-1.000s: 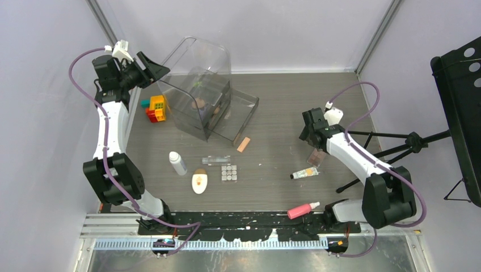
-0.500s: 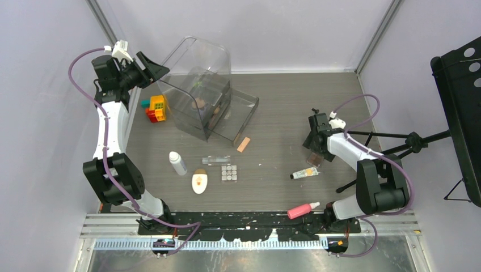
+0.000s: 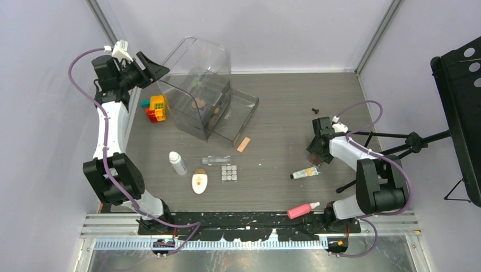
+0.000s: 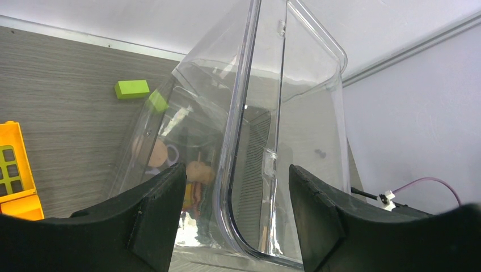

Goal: Organize the makeup
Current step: Pick up the makeup from the center of the board.

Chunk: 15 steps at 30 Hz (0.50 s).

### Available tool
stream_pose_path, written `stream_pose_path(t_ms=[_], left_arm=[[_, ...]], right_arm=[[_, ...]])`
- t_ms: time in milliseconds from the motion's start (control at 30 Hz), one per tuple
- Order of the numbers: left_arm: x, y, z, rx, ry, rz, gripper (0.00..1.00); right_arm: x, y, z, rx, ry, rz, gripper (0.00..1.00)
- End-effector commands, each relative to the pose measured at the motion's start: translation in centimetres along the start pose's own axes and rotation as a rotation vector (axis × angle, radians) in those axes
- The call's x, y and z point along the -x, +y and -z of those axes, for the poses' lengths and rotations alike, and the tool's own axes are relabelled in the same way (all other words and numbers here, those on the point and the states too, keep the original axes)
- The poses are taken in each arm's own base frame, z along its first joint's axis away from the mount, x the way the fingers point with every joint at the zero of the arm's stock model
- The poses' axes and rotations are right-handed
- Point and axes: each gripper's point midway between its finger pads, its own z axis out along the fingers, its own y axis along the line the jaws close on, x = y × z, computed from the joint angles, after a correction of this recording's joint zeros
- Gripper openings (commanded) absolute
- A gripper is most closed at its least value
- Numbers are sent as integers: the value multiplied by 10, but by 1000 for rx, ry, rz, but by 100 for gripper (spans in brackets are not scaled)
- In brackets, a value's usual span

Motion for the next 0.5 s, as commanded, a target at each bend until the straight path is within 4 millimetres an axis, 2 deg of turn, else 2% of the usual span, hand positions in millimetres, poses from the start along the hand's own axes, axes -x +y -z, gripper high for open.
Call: stream_pose_path(t_ms=[0,233,467], left_arm=[[10,-10,4,-38,-32,-43,68],[11,-11,4,-42,-34,-41,68],[10,-10,4,-42,-34,-39,68]], right_arm=[[2,5,0,34,-8,-13,53],[14,27,9,137,-16,25,28],[45,69,41,259,-93,53,28]])
